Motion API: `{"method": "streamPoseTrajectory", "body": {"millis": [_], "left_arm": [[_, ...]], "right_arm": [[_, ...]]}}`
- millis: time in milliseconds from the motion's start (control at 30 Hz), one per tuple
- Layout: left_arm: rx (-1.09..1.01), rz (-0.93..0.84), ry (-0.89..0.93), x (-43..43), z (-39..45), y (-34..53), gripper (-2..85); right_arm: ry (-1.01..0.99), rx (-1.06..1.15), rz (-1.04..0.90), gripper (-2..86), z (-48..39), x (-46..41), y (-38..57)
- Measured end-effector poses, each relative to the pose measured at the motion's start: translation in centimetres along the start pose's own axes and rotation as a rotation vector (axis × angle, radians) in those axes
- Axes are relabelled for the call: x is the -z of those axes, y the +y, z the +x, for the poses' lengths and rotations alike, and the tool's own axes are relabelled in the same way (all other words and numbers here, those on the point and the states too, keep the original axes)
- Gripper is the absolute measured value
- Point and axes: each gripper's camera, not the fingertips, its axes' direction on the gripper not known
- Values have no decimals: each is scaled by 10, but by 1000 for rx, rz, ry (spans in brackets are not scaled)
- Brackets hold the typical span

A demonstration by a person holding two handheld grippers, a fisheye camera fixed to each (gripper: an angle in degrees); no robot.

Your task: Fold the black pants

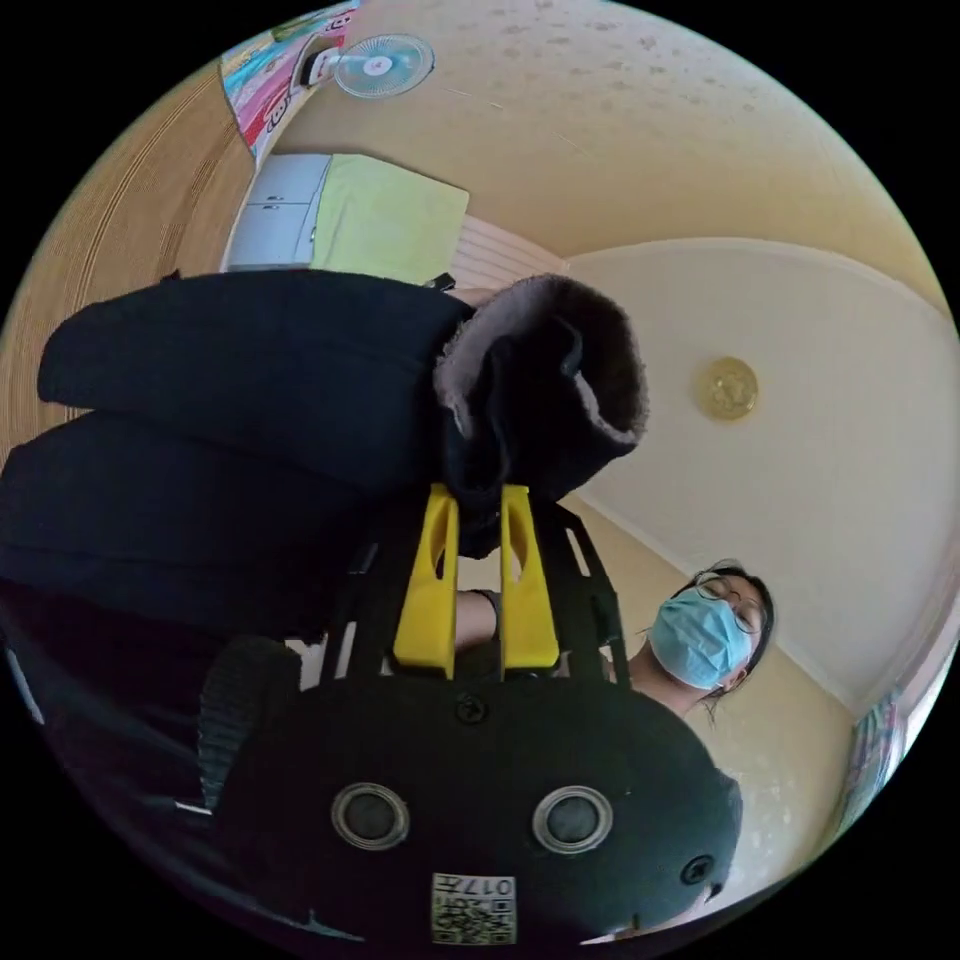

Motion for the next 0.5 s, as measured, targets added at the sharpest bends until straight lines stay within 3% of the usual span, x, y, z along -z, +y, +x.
{"method": "streamPoseTrajectory", "body": {"millis": [167, 267, 367, 500], "left_arm": [[-284, 96, 235, 1, 29, 6, 39], [-554, 73, 299, -1, 72, 10, 38], [-788, 32, 418, -5, 116, 16, 36], [-1072, 3, 536, -12, 175, 30, 26]], "right_arm": [[23, -183, -32, 60, -7, 3, 36], [-6, -424, -128, 63, 0, -6, 64], [24, -775, -313, 58, 18, -23, 106], [357, -1292, -705, 52, 27, -30, 178]]}}
